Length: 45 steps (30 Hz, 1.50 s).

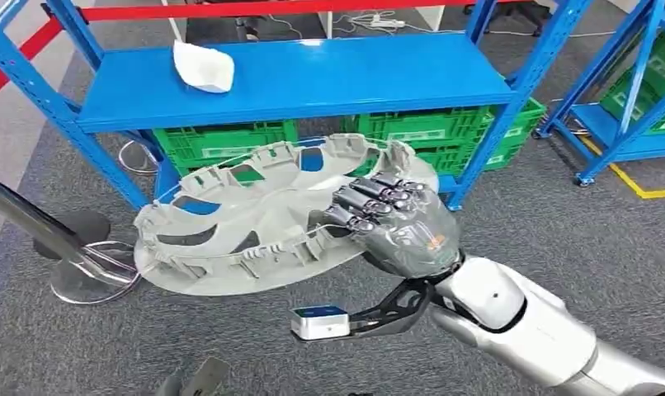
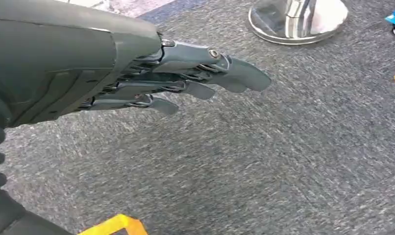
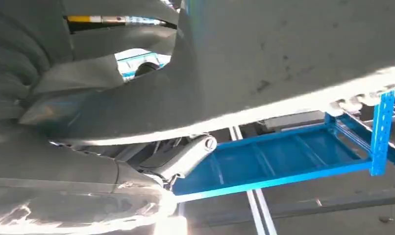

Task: Take the parts from the cabinet and place them on the table.

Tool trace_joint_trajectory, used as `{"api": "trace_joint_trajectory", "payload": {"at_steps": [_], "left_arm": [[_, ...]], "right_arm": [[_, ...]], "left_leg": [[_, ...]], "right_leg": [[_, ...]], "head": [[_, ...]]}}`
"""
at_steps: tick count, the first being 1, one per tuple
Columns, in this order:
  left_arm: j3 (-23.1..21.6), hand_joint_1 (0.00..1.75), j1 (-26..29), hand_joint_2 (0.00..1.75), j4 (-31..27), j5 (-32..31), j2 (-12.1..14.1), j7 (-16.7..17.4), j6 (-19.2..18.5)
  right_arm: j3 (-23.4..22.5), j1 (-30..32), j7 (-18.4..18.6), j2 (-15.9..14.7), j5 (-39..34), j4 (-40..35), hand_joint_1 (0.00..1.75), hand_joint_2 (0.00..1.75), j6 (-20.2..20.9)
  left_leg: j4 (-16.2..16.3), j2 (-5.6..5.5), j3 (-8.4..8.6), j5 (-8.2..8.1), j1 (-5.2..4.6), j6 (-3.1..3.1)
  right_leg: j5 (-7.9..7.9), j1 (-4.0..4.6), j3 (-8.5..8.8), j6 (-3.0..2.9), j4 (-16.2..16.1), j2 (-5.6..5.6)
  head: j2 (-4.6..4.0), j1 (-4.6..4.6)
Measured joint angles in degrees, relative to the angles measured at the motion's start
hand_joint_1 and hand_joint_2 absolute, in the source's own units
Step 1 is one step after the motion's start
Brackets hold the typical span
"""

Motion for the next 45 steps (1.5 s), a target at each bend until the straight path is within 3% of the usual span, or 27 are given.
{"api": "trace_joint_trajectory", "payload": {"at_steps": [1,3,6,7,9,11,12,14,16,18,19,22,23,24,26,27,29,31,32,33,34,36,38,40,42,43,45], "left_arm": [[0.0,0.0,0.0,1.75,0.0,0.0,0.0,0.0,0.0],[-0.1,0.0,-0.1,1.75,0.0,0.0,0.0,0.0,0.0],[-0.2,0.0,0.0,1.75,0.0,0.0,-0.1,0.0,-0.2],[-0.3,0.0,0.0,1.75,0.0,0.0,0.0,0.0,-0.2],[-0.4,0.0,0.0,1.75,0.0,0.0,0.0,0.0,-0.2],[-0.4,0.0,0.0,1.75,0.0,0.0,0.1,0.0,-0.2],[-0.5,0.0,0.0,1.75,0.0,0.0,0.1,0.0,-0.2],[-0.5,0.0,0.0,1.75,0.0,0.0,0.1,0.0,-0.2],[-0.5,0.0,-0.1,1.75,0.0,0.0,0.1,0.0,-0.2],[-0.6,0.0,-0.3,1.75,0.0,0.0,0.1,0.0,-0.2],[-0.6,0.0,-0.4,1.75,0.0,0.0,0.1,0.0,-0.2],[-0.9,0.0,-0.2,1.75,0.0,0.0,0.1,0.0,-0.2],[-0.9,0.0,-0.4,1.75,0.0,0.0,0.1,0.0,-0.2],[-1.0,0.0,-0.5,1.75,0.0,0.0,0.1,0.1,-0.2],[-1.0,0.0,-0.5,1.75,0.0,0.0,0.1,0.1,-0.2],[-1.0,0.0,-0.5,1.75,0.0,0.0,0.1,0.1,-0.2],[-1.0,0.0,-0.5,1.75,0.0,0.0,0.1,0.1,-0.2],[-1.0,0.0,-0.5,1.75,0.0,0.0,0.1,0.1,-0.2],[-1.0,0.0,-0.5,1.75,0.0,0.0,0.1,0.1,-0.2],[-1.0,0.0,-0.5,1.75,0.0,0.0,0.1,0.1,-0.2],[-1.0,0.0,-0.4,1.75,0.0,0.0,0.1,0.1,-0.2],[-1.0,0.0,-0.5,1.75,0.0,0.1,0.1,0.1,-0.2],[-1.1,0.0,-0.2,1.75,0.0,0.2,0.1,0.1,-0.2],[-1.2,0.0,-0.1,1.75,0.0,0.2,0.1,0.2,-0.2],[-1.3,0.0,-0.1,1.75,0.0,0.2,0.1,0.3,-0.2],[-1.3,0.0,-0.1,1.75,0.0,0.2,0.1,0.4,-0.2],[-1.4,0.0,-0.1,1.75,0.0,0.2,0.2,0.6,-0.2]], "right_arm": [[0.0,0.0,0.0,0.0,0.0,0.0,1.75,1.75,0.0],[0.3,-0.2,0.0,0.0,0.1,-0.1,1.75,1.75,0.1],[0.4,-0.2,0.0,0.0,0.2,-0.1,1.75,1.75,0.2],[0.4,-0.3,0.0,0.0,0.2,-0.1,1.75,1.75,0.2],[0.5,-0.4,0.0,0.0,0.1,-0.1,1.75,1.75,0.2],[0.5,-0.4,0.0,0.0,0.2,-0.1,1.75,1.75,0.3],[0.7,-0.3,0.0,0.0,0.2,0.0,1.75,1.75,0.3],[0.9,-0.3,0.0,0.0,0.2,0.0,1.75,1.75,0.3],[0.9,-0.3,0.0,0.0,0.2,0.0,1.75,1.75,0.3],[0.9,-0.4,0.0,0.0,0.2,0.0,1.75,1.75,0.3],[0.9,-0.4,0.0,0.0,0.2,0.0,1.75,1.75,0.3],[1.2,-0.6,0.1,0.0,0.2,0.0,1.75,1.75,0.3],[1.2,-0.6,0.1,0.0,0.1,0.0,1.75,1.75,0.3],[1.2,-0.6,0.1,0.0,0.2,0.0,1.75,1.75,0.3],[1.2,-0.6,0.1,0.0,0.1,0.0,1.75,1.75,0.3],[1.3,-0.5,0.1,0.0,0.1,0.1,1.75,1.75,0.3],[1.3,-0.5,0.2,0.0,0.1,0.1,1.75,1.75,0.3],[1.3,-0.5,0.2,0.0,0.1,0.1,1.75,1.75,0.4],[1.3,-0.6,0.2,0.0,0.1,0.1,1.75,1.75,0.4],[1.3,-0.7,0.2,0.0,0.1,0.0,1.75,1.75,0.4],[1.3,-0.8,0.2,0.0,0.1,0.0,1.75,1.75,0.4],[1.4,-0.9,0.2,0.0,0.1,0.1,1.75,1.75,0.5],[1.4,-1.0,0.2,0.0,0.1,0.1,1.75,1.75,0.6],[1.6,-1.0,0.3,0.0,0.0,0.1,1.75,1.75,0.8],[1.7,-0.9,0.3,0.0,0.0,0.1,1.75,1.75,0.8],[1.7,-0.9,0.3,0.0,0.0,0.2,1.75,1.75,0.8],[1.8,-0.7,0.5,0.0,0.0,0.2,1.75,1.75,1.0]], "left_leg": [[0.2,-0.06,-0.24,0.1,-0.03,-0.06],[0.6,-0.05,-0.96,0.53,-0.29,-0.56],[0.5,-0.07,-1.61,1.91,0.02,-1.47],[0.6,-0.16,-2.02,1.4,-0.13,-1.77],[4.4,-0.26,-3.37,-3.53,0.15,-2.66],[13.2,-0.25,-5.74,-8.98,0.62,-3.32],[16.4,-0.25,-6.32,-10.19,0.79,-3.59],[16.5,-0.25,-4.74,-7.65,1.18,-3.94],[9.6,-0.25,0.2,-3.57,1.4,-3.93],[1.3,-0.38,5.59,-4.97,1.2,-3.51],[0.1,-0.43,5.78,-5.42,1.13,-3.07],[-0.5,-0.27,4.18,-3.6,0.86,-1.74],[-0.5,0.07,3.89,-2.68,1.04,-1.24],[-0.6,0.04,3.0,-2.04,1.04,-0.76],[-0.5,0.06,1.3,-0.62,0.88,-0.4],[-0.5,0.08,0.38,0.1,0.77,-0.39],[-0.4,0.14,-1.46,1.58,0.62,-0.5],[-0.3,0.13,-3.31,2.99,0.57,-0.75],[-0.2,0.04,-3.8,3.64,0.55,-0.98],[0.0,-0.02,-4.32,4.0,0.25,-1.29],[0.3,-0.02,-4.62,4.7,0.23,-1.55],[0.1,0.0,-5.39,6.32,0.53,-2.0],[0.3,-0.18,-6.09,5.92,0.7,-2.68],[5.4,-0.21,-7.69,-0.94,0.84,-3.28],[14.6,-0.2,-9.52,-6.82,0.91,-3.46],[17.9,-0.2,-9.72,-6.95,0.89,-3.37],[18.4,-0.22,-7.75,-1.89,0.77,-2.83]], "right_leg": [[1.61,0.12,3.37,-0.35,-5.4,0.02],[1.08,0.49,7.23,-0.79,-11.3,0.04],[1.76,0.7,6.72,-1.05,-11.8,0.18],[2.32,0.06,6.68,-1.51,-13.0,-0.08],[3.3,0.08,5.71,-2.3,-12.9,-0.17],[4.06,0.09,4.39,-2.3,-12.6,-0.29],[4.46,0.08,3.7,-2.29,-12.4,-0.33],[5.39,0.04,2.04,-2.27,-11.8,-0.39],[6.36,-0.03,0.28,-2.01,-11.2,-0.33],[7.18,0.15,-0.75,-1.35,-10.8,-0.24],[7.86,0.1,-0.95,-1.03,-10.9,-0.28],[9.82,-0.03,-1.32,0.14,-11.8,-0.24],[8.07,-0.27,-2.02,0.33,-11.3,-0.13],[4.6,-0.26,-3.18,0.38,-9.1,-0.07],[-2.6,-0.37,-4.9,0.63,-0.1,-0.05],[-4.27,-0.4,-5.54,0.74,4.3,-0.06],[-1.54,-0.46,-4.58,0.77,7.6,-0.05],[2.47,-0.48,0.49,0.56,2.5,-0.07],[2.1,-0.5,4.64,0.44,-2.8,-0.06],[-0.32,-0.41,9.64,0.35,-8.6,-0.06],[-2.21,-0.33,11.91,0.29,-13.2,0.14],[-1.61,0.07,10.56,0.1,-12.4,0.22],[-0.15,-0.34,9.77,-1.33,-12.7,-0.19],[1.21,-0.11,7.86,-2.27,-12.6,-0.24],[2.62,0.19,5.9,-2.48,-12.4,-0.25],[3.16,0.36,4.86,-2.51,-12.4,-0.24],[4.59,0.66,2.73,-2.53,-12.2,-0.23]], "head": [[0.0,0.02],[0.0,-0.11],[0.0,-0.04],[0.0,0.06],[0.0,-0.3],[0.0,-0.31],[0.0,-0.37],[0.0,-0.37],[0.0,-0.35],[0.0,-0.33],[0.0,-0.24],[0.0,-0.33],[0.0,-0.31],[0.0,-0.04],[0.0,-0.02],[0.0,-0.02],[0.0,0.0],[0.0,0.0],[0.0,0.0],[0.0,0.04],[0.0,-0.09],[0.0,0.07],[0.0,0.04],[0.0,-0.37],[0.0,-0.44],[0.0,-0.48],[0.0,-0.44]]}}
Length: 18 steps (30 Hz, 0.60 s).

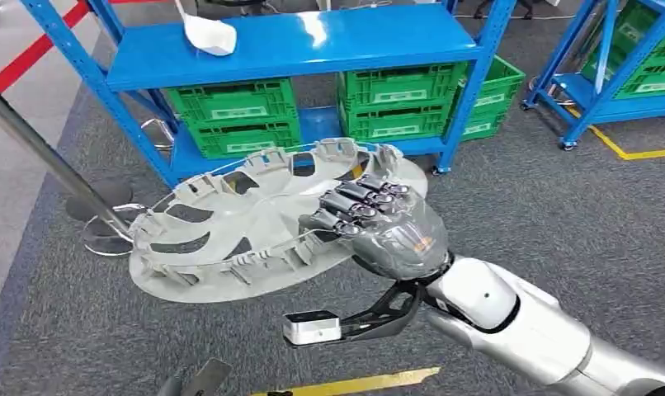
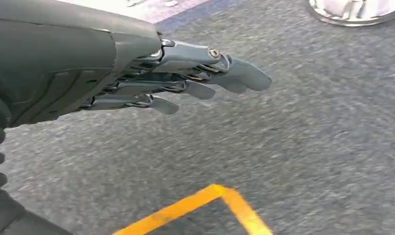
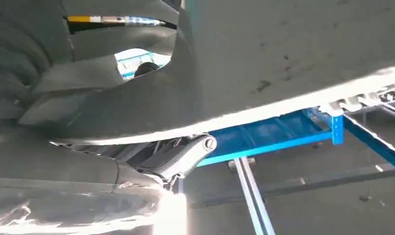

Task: Take the parts from the cabinet and place them on the table.

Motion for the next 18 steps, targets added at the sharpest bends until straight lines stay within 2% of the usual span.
{"api": "trace_joint_trajectory", "payload": {"at_steps": [1,2,4,5,7,8,9,10,12,13,14,15,17,18], "left_arm": [[0.0,0.0,0.0,1.75,0.0,0.0,0.0,0.0,0.0],[0.0,0.0,0.0,1.75,0.0,0.0,0.0,0.0,0.0],[-0.1,0.0,-0.1,1.75,0.0,0.1,0.2,0.1,0.3],[-0.1,0.0,-0.2,1.75,0.0,0.2,0.1,0.2,0.4],[-0.2,0.0,-0.3,1.75,0.0,0.4,0.2,0.2,0.5],[-0.2,0.0,0.0,1.75,0.0,0.6,0.1,0.2,0.6],[-0.2,0.0,0.2,1.75,0.0,0.6,0.0,0.3,0.6],[-0.3,0.0,0.2,1.75,0.0,0.6,0.0,0.3,0.6],[-0.5,0.0,0.3,1.75,0.0,0.6,-0.1,0.3,0.6],[-0.6,0.0,0.3,1.75,0.0,0.6,0.0,0.3,0.7],[-0.6,0.0,0.5,1.75,0.0,0.7,0.0,0.3,0.7],[-0.6,0.0,0.6,1.75,0.0,0.7,0.0,0.3,0.8],[-0.8,0.0,0.7,1.75,0.0,1.0,-0.1,0.3,1.0],[-0.9,0.0,0.7,1.75,0.0,1.2,-0.1,0.3,1.1]], "right_arm": [[0.0,0.1,0.1,0.0,0.0,0.0,1.75,1.75,0.1],[0.0,0.1,0.1,0.0,-0.1,0.0,1.75,1.75,0.2],[0.0,0.5,0.4,0.0,-0.5,0.0,1.75,1.75,0.2],[-0.1,0.8,0.7,0.0,-0.7,0.0,1.75,1.75,0.2],[-0.1,1.5,0.9,0.0,-1.0,0.0,1.75,1.75,0.1],[-0.2,2.0,1.0,0.0,-1.1,0.0,1.75,1.75,0.1],[-0.3,2.5,1.1,0.0,-1.2,0.0,1.75,1.75,0.1],[-0.3,2.9,1.1,0.0,-1.3,0.0,1.75,1.75,0.1],[-0.6,4.2,1.3,0.0,-1.4,0.0,1.75,1.75,-0.2],[-0.8,5.0,1.4,0.0,-1.6,0.0,1.75,1.75,-0.4],[-1.0,5.8,1.5,0.0,-1.6,0.0,1.75,1.75,-0.6],[-1.2,6.5,1.5,0.0,-1.6,0.0,1.75,1.75,-0.9],[-2.1,8.4,1.7,0.0,-1.6,0.0,1.75,1.75,-1.9],[-2.8,9.4,1.7,0.0,-1.5,0.0,1.75,1.75,-2.7]], "left_leg": [[-1.6,-0.01,1.89,2.61,-0.22,0.44],[-5.0,-0.02,4.83,3.22,-0.51,0.89],[-17.2,-0.02,13.61,-1.75,-1.13,1.86],[-19.3,-0.04,14.57,-3.06,-1.18,1.89],[-19.5,-0.02,14.06,-2.67,-1.23,2.15],[-20.2,0.12,14.14,-1.92,-0.72,2.41],[-20.1,0.27,13.83,-1.49,-0.72,2.71],[-20.0,0.28,13.3,-1.08,-0.72,3.05],[-19.9,0.28,12.17,-0.25,-0.73,3.03],[-19.9,0.28,11.7,0.06,-0.72,2.98],[-19.8,0.31,11.34,0.35,-0.72,2.89],[-19.7,0.4,11.1,0.5,-0.72,2.76],[-19.3,0.45,10.83,0.6,-0.59,2.52],[-19.1,0.47,10.68,0.49,-0.62,2.24]], "right_leg": [[0.67,0.06,-0.97,-0.01,0.2,0.03],[1.3,0.05,-1.74,0.02,0.2,0.09],[2.11,0.21,-2.19,0.44,0.5,0.07],[2.75,0.19,-2.33,0.67,0.5,-0.09],[3.71,0.11,-2.72,1.21,0.3,-0.22],[3.41,0.18,-3.13,1.5,0.7,-0.09],[1.99,0.02,-4.06,1.89,1.8,0.22],[-0.74,-0.13,-5.43,2.14,5.3,0.26],[-5.61,-0.42,-9.08,2.7,15.4,0.25],[-6.72,-0.58,-9.95,2.88,18.4,0.24],[-6.47,-0.79,-9.44,3.05,18.6,0.23],[-5.19,-0.95,-7.49,3.14,16.3,0.22],[-1.29,-1.26,-0.31,3.27,5.4,-0.27],[-2.15,-1.2,1.89,3.28,1.5,-1.05]], "head": [[0.0,-0.02],[0.0,0.0],[0.0,0.0],[0.0,0.04],[0.0,0.04],[0.0,-0.07],[0.0,0.09],[0.0,0.28],[0.0,0.22],[0.0,0.33],[0.0,0.28],[0.0,0.31],[0.0,0.31],[0.0,0.31]]}}
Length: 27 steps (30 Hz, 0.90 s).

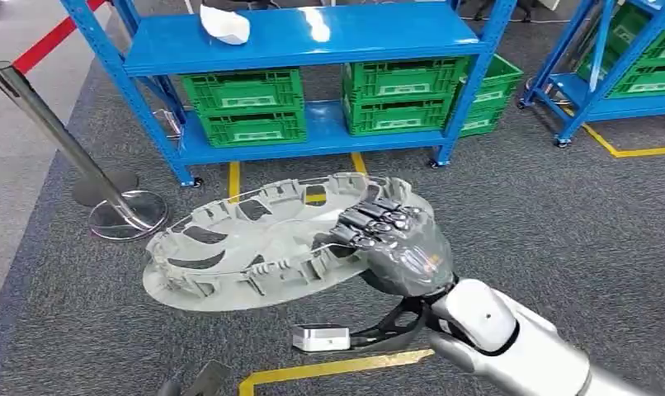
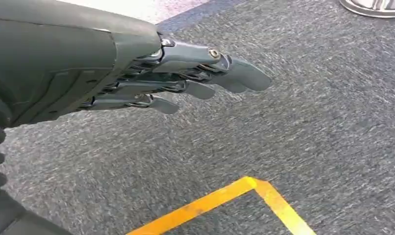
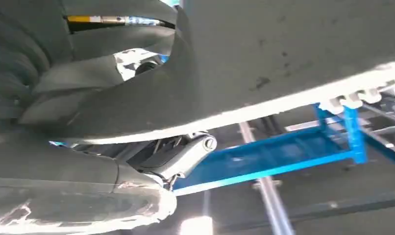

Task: Take the parts from the cabinet and place them on the table.

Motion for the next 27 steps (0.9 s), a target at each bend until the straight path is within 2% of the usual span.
{"api": "trace_joint_trajectory", "payload": {"at_steps": [1,2,4,5,6,7,9,10,11,12,13,14,15,16,17,19,20,21,22,23,24,25,26,27], "left_arm": [[0.0,0.0,0.0,1.75,0.0,0.1,0.1,0.0,0.1],[-0.1,0.0,0.1,1.75,0.0,0.1,0.1,0.0,0.1],[-0.1,0.0,0.2,1.75,0.0,0.2,0.1,0.0,0.1],[-0.1,0.0,0.2,1.75,0.0,0.2,0.1,0.0,0.1],[-0.1,0.0,0.2,1.75,0.0,0.2,0.1,0.0,0.1],[-0.1,0.0,0.2,1.75,0.0,0.2,0.1,0.0,0.1],[-0.1,0.0,0.3,1.75,0.0,0.2,0.1,0.0,0.1],[-0.1,0.0,0.4,1.75,0.0,0.2,0.1,0.0,0.1],[-0.1,0.0,0.5,1.75,0.0,0.2,0.1,0.0,0.1],[-0.1,0.0,0.5,1.75,0.0,0.3,0.1,0.0,0.1],[-0.1,0.0,0.5,1.75,0.0,0.3,0.1,0.0,0.1],[-0.2,0.0,0.5,1.75,0.0,0.3,0.1,0.0,0.1],[-0.2,0.0,0.5,1.75,0.0,0.4,0.1,0.0,0.2],[-0.2,0.0,0.5,1.75,0.0,0.5,0.2,0.0,0.3],[-0.2,0.0,0.5,1.75,0.0,0.6,0.2,0.0,0.5],[-0.2,0.0,0.7,1.75,0.0,0.6,0.2,0.0,0.5],[-0.2,0.0,1.0,1.75,0.0,0.7,0.3,0.0,0.7],[-0.2,0.0,1.0,1.75,0.0,0.7,0.2,0.0,0.8],[-0.2,0.0,0.9,1.75,0.0,0.7,0.2,0.0,0.8],[-0.2,0.0,0.9,1.75,0.0,0.9,0.2,-0.1,0.9],[-0.2,0.0,1.0,1.75,0.0,1.0,0.1,-0.1,0.9],[-0.2,0.0,1.1,1.75,0.0,1.2,0.2,-0.1,0.9],[-0.2,0.0,1.2,1.75,0.0,1.2,0.2,-0.1,1.0],[-0.2,0.0,1.3,1.75,0.0,1.2,0.2,-0.1,1.0]], "right_arm": [[-0.5,0.6,-0.1,0.0,0.1,-0.1,1.75,1.75,-0.4],[-0.8,1.1,-0.1,0.0,0.2,-0.2,1.75,1.75,-0.9],[-1.4,2.2,-0.1,0.0,0.3,-0.2,1.75,1.75,-1.0],[-1.7,2.6,0.0,0.0,0.3,-0.2,1.75,1.75,-1.0],[-1.9,2.7,0.0,0.0,0.3,-0.2,1.75,1.75,-1.0],[-2.0,2.7,0.0,0.0,0.3,-0.2,1.75,1.75,-1.0],[-2.2,3.1,0.0,0.0,0.3,-0.2,1.75,1.75,-1.0],[-2.2,3.4,0.0,0.0,0.3,-0.2,1.75,1.75,-1.0],[-2.2,3.6,0.0,0.0,0.3,-0.2,1.75,1.75,-1.0],[-2.2,3.7,0.0,0.0,0.3,-0.2,1.75,1.75,-1.0],[-2.2,3.7,0.0,0.0,0.3,-0.2,1.75,1.75,-1.0],[-2.2,3.7,0.0,0.0,0.3,-0.2,1.75,1.75,-1.1],[-2.5,4.1,0.0,0.0,0.4,-0.2,1.75,1.75,-1.4],[-3.0,5.0,0.0,0.0,0.6,-0.4,1.75,1.75,-2.2],[-3.9,6.2,0.0,0.0,0.7,-0.8,1.75,1.75,-3.7],[-4.7,7.4,-0.1,0.0,0.9,-1.1,1.75,1.75,-4.8],[-5.4,7.8,-0.1,0.0,1.0,-1.3,1.75,1.75,-5.4],[-6.1,8.0,-0.2,0.0,1.2,-1.6,1.75,1.75,-5.6],[-6.8,9.0,-0.3,0.0,1.3,-1.8,1.75,1.75,-6.0],[-7.7,9.8,-0.4,0.0,1.4,-2.2,1.75,1.75,-6.5],[-8.5,10.5,-0.5,0.0,1.5,-2.6,1.75,1.75,-7.0],[-9.0,11.0,-0.6,0.0,1.6,-2.7,1.75,1.75,-7.3],[-9.3,11.5,-0.6,0.0,1.6,-2.7,1.75,1.75,-7.4],[-9.7,11.9,-0.6,0.0,1.6,-2.7,1.75,1.75,-7.4]], "left_leg": [[0.7,0.0,-0.53,-0.08,-0.41,-0.37],[0.7,0.08,-0.86,0.16,-0.38,-0.68],[0.8,0.53,-0.95,0.37,-0.24,-1.07],[1.0,0.44,-1.18,-0.19,-0.21,-1.47],[1.8,0.17,-1.46,-1.14,-0.13,-1.85],[4.5,0.05,-2.61,-3.26,-0.01,-2.13],[14.2,0.04,-6.78,-7.96,0.3,-2.44],[17.8,0.04,-8.4,-9.15,0.37,-2.49],[19.0,0.03,-8.92,-8.98,0.42,-2.44],[17.8,0.02,-8.26,-7.55,0.43,-2.33],[14.5,-0.01,-6.56,-5.12,0.43,-2.11],[9.8,-0.28,-4.14,-2.43,0.43,-1.82],[4.9,-1.27,-1.7,-0.17,0.41,-1.45],[3.0,-1.95,-0.81,-0.58,0.3,-1.22],[1.9,-1.69,-0.58,-0.87,0.33,-1.14],[2.0,-1.61,-1.1,-0.93,0.23,-0.98],[1.9,-1.43,-1.12,-0.72,0.1,-0.65],[1.0,-1.06,-0.93,-0.18,0.76,-0.29],[1.1,-0.81,-1.0,0.03,0.55,-0.01],[1.1,-0.75,-1.23,0.11,0.53,0.23],[1.1,-0.57,-1.4,0.21,0.42,0.35],[1.1,-0.25,-1.59,0.28,0.34,0.45],[1.1,0.04,-1.72,0.33,0.31,0.44],[1.1,0.3,-1.75,0.37,0.28,0.41]], "right_leg": [[-0.02,0.26,0.94,-0.42,-1.1,0.12],[0.15,0.3,0.43,-0.95,-0.5,0.34],[0.38,0.5,0.05,-1.46,-0.4,0.8],[0.66,0.13,0.03,-2.02,-0.9,0.82],[0.92,0.11,-0.06,-2.45,-0.9,0.92],[1.08,0.12,-0.3,-2.69,-0.9,1.02],[1.29,0.29,-0.74,-2.97,-0.8,1.23],[1.38,0.39,-0.93,-3.02,-0.8,1.32],[1.48,0.46,-1.08,-3.0,-0.7,1.47],[1.54,0.51,-1.23,-3.0,-0.6,1.65],[1.57,0.56,-1.34,-2.97,-0.4,1.9],[1.63,0.6,-1.33,-2.86,-0.3,2.17],[1.7,0.59,-1.35,-2.76,-0.3,2.28],[1.78,0.96,-1.56,-2.52,-0.2,2.35],[2.01,0.98,-2.02,-2.18,0.0,2.39],[2.43,0.84,-2.53,-1.62,0.0,2.44],[2.72,0.67,-2.52,-1.18,-0.2,2.62],[2.11,0.66,-3.1,-1.02,0.6,2.6],[0.46,0.73,-4.15,-0.62,2.4,2.12],[-1.87,0.56,-5.59,-0.41,6.0,2.08],[-4.34,0.45,-7.72,-0.21,11.0,2.03],[-6.08,0.43,-9.57,-0.07,15.2,2.02],[-6.52,0.43,-10.35,0.03,17.4,1.97],[-5.67,0.43,-9.75,0.05,16.7,1.91]], "head": [[0.0,0.2],[0.0,-0.02],[0.0,0.02],[0.0,0.07],[0.0,-0.07],[0.0,-0.26],[0.0,-0.2],[0.0,-0.24],[0.0,-0.22],[0.0,-0.22],[0.0,-0.22],[0.0,-0.22],[0.0,-0.2],[0.0,-0.22],[0.0,-0.18],[0.0,-0.13],[0.0,-0.2],[0.0,-0.22],[0.0,-0.06],[0.0,0.37],[0.0,0.44],[0.0,0.37],[0.0,0.48],[0.0,0.42]]}}
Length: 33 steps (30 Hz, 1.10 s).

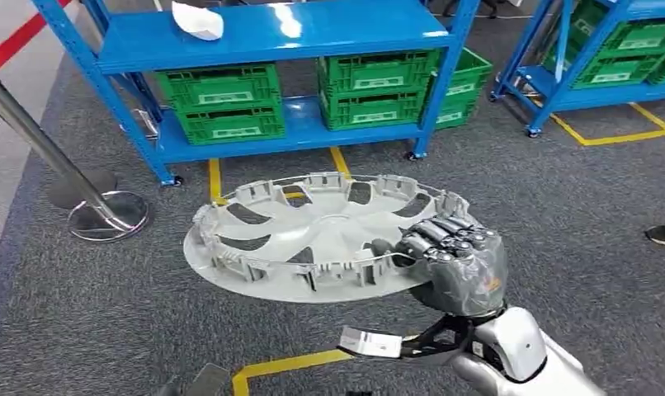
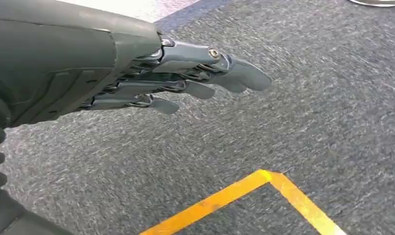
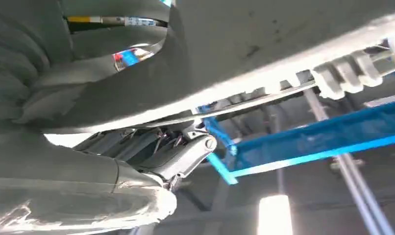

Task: Take the parts from the cabinet and place them on the table.

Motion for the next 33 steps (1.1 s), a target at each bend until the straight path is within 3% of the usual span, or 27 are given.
{"api": "trace_joint_trajectory", "payload": {"at_steps": [1,3,4,5,8,10,13,14,15,17,18,19,20,22,24,25,26,28,29,30,31,33], "left_arm": [[0.0,0.0,0.0,1.75,0.0,0.0,0.0,0.0,0.0],[0.0,0.0,-0.1,1.75,0.0,0.0,-0.1,0.0,0.0],[0.0,0.0,-0.1,1.75,0.0,0.1,0.0,0.0,0.0],[0.0,0.0,0.0,1.75,0.0,0.2,0.0,0.0,0.1],[0.0,0.0,0.1,1.75,0.0,0.6,0.0,-0.2,0.3],[0.1,0.0,0.3,1.75,0.0,1.1,0.0,-0.4,0.5],[0.1,0.0,0.6,1.75,0.0,1.4,0.0,-0.8,0.7],[0.1,0.0,0.8,1.75,0.0,1.6,0.0,-0.9,0.7],[0.2,0.0,1.0,1.75,0.0,1.7,0.0,-1.0,0.8],[0.2,0.0,1.0,1.75,0.0,1.8,0.0,-1.0,0.9],[0.2,0.0,1.0,1.75,0.0,1.8,0.0,-1.0,0.9],[0.2,0.0,1.0,1.75,0.0,1.8,0.0,-1.1,0.9],[0.2,0.0,1.1,1.75,0.0,1.8,0.0,-1.1,0.9],[0.2,0.0,1.0,1.75,0.0,2.0,0.0,-1.2,0.9],[0.3,0.0,1.0,1.75,0.0,2.1,-0.1,-1.2,0.9],[0.3,0.0,0.9,1.75,0.0,2.2,-0.1,-1.2,0.9],[0.3,0.0,0.9,1.75,0.0,2.2,-0.1,-1.2,1.0],[0.3,0.0,1.1,1.75,0.0,2.2,-0.1,-1.2,1.0],[0.3,0.0,1.2,1.75,0.0,2.3,-0.1,-1.2,1.0],[0.3,0.0,1.2,1.75,0.0,2.3,-0.1,-1.2,1.0],[0.3,0.0,1.2,1.75,0.0,2.3,-0.1,-1.2,1.0],[0.3,0.0,1.2,1.75,0.0,2.3,-0.2,-1.2,1.0]], "right_arm": [[-0.4,0.4,0.0,0.0,0.0,-0.1,1.75,1.75,0.0],[-0.9,0.7,0.0,0.0,0.0,-0.4,1.75,1.75,0.0],[-1.2,0.7,0.0,0.0,0.1,-0.6,1.75,1.75,-0.1],[-1.7,0.9,0.0,0.0,0.1,-1.1,1.75,1.75,-0.4],[-4.6,4.5,-1.7,0.0,-0.1,-3.8,1.75,1.75,-1.5],[-7.6,6.6,-4.2,0.3,-1.2,-5.9,1.75,1.75,-1.6],[-12.6,10.0,-8.6,2.3,-3.7,-8.9,1.75,1.75,-1.9],[-14.2,10.7,-9.6,2.9,-4.4,-9.6,1.75,1.75,-1.9],[-15.4,11.3,-10.3,3.4,-5.0,-10.1,1.75,1.75,-1.9],[-17.7,12.9,-11.0,4.4,-5.6,-11.2,1.75,1.75,-1.9],[-18.5,13.4,-11.3,4.7,-5.9,-11.5,1.75,1.75,-1.9],[-19.4,13.9,-11.8,5.1,-6.3,-12.0,1.75,1.75,-1.9],[-20.3,14.1,-12.3,5.5,-6.7,-12.4,1.75,1.75,-1.9],[-21.7,15.1,-13.2,6.2,-7.3,-13.2,1.75,1.75,-1.9],[-22.9,15.8,-13.5,6.5,-7.6,-13.8,1.75,1.75,-1.9],[-23.4,16.1,-13.6,6.5,-7.6,-13.9,1.75,1.75,-1.9],[-23.8,16.1,-13.7,6.7,-7.6,-14.1,1.75,1.75,-1.9],[-24.3,16.5,-14.2,7.0,-8.1,-14.1,1.75,1.75,-1.9],[-24.7,16.8,-14.4,7.2,-8.4,-14.2,1.75,1.75,-1.9],[-25.2,17.4,-14.8,7.5,-8.8,-14.4,1.75,1.75,-1.9],[-25.6,17.7,-14.9,7.7,-9.0,-14.6,1.75,1.75,-1.9],[-26.1,17.9,-15.0,7.9,-9.1,-14.8,1.75,1.75,-1.9]], "left_leg": [[0.0,0.2,0.0,0.02,-0.01,-0.04],[0.1,0.61,0.05,0.03,-0.02,-0.15],[0.2,0.85,-0.07,-0.04,-0.34,-0.37],[0.7,0.95,-0.42,-0.14,-0.72,-0.59],[0.6,1.56,-0.62,0.16,-0.69,-1.12],[2.4,0.51,-1.25,-1.94,-0.5,-1.97],[14.7,-0.09,-6.44,-8.33,0.07,-2.63],[17.7,-0.11,-7.81,-9.13,0.13,-2.7],[18.0,-0.13,-7.86,-8.45,0.2,-2.69],[12.1,-0.45,-5.0,-3.97,0.31,-2.41],[7.1,-1.45,-2.51,-1.4,0.32,-2.13],[3.4,-4.04,-0.72,-0.02,0.42,-1.83],[1.8,-4.55,-0.09,-0.34,0.59,-1.62],[1.1,-3.89,0.0,-1.04,0.41,-1.66],[0.2,-2.95,0.15,-0.47,0.59,-1.06],[-0.3,-2.17,0.42,-0.13,0.71,-0.78],[-0.3,-1.76,0.32,0.0,0.67,-0.5],[-0.3,-0.44,0.22,0.0,0.47,-0.45],[-0.3,0.16,0.17,-0.01,0.42,-0.45],[-0.3,0.72,0.19,-0.01,0.4,-0.46],[-0.3,1.26,0.2,-0.02,0.38,-0.47],[-0.2,2.19,0.29,-0.14,0.4,-0.66]], "right_leg": [[1.77,0.0,1.89,-0.02,-3.0,-0.1],[5.81,0.01,7.56,-0.23,-12.6,-1.07],[5.47,0.18,9.08,-0.34,-15.8,-2.76],[5.31,0.28,10.0,-0.8,-17.2,-2.41],[5.59,0.36,9.46,-1.48,-16.8,-1.86],[6.04,-0.02,9.64,-2.32,-17.2,-1.39],[6.09,0.09,9.45,-2.77,-17.2,-0.41],[6.11,0.1,9.41,-2.81,-17.2,0.12],[6.13,0.09,9.42,-2.83,-17.2,0.65],[6.19,0.09,9.48,-2.74,-17.2,1.77],[6.26,0.07,9.54,-2.63,-17.2,2.35],[6.36,-0.1,9.42,-2.48,-17.2,2.73],[6.4,0.28,9.08,-2.27,-16.8,3.43],[6.86,-0.03,8.3,-1.56,-16.9,4.27],[7.09,0.04,8.22,-0.81,-17.1,5.0],[6.19,0.02,7.39,-0.77,-16.2,3.09],[3.89,0.06,5.96,-0.58,-13.1,1.43],[-0.58,-0.06,1.77,-0.26,-3.5,0.23],[-1.65,-0.09,0.31,-0.12,-0.2,0.05],[-1.46,-0.18,-0.02,-0.01,0.8,-0.06],[0.18,-0.32,1.18,0.07,-1.2,-0.15],[4.49,-0.5,6.23,0.11,-10.4,-1.11]], "head": [[0.0,0.02],[0.0,0.02],[0.0,0.09],[0.0,0.02],[0.0,-0.26],[0.0,-0.46],[0.0,-0.55],[0.0,-0.59],[0.0,-0.57],[0.0,-0.55],[0.0,-0.59],[0.0,-0.55],[0.0,-0.52],[0.0,-0.48],[0.0,-0.48],[0.0,-0.44],[0.0,-0.11],[0.0,-0.11],[0.0,-0.02],[0.0,-0.07],[0.0,-0.02],[0.0,-0.04]]}}
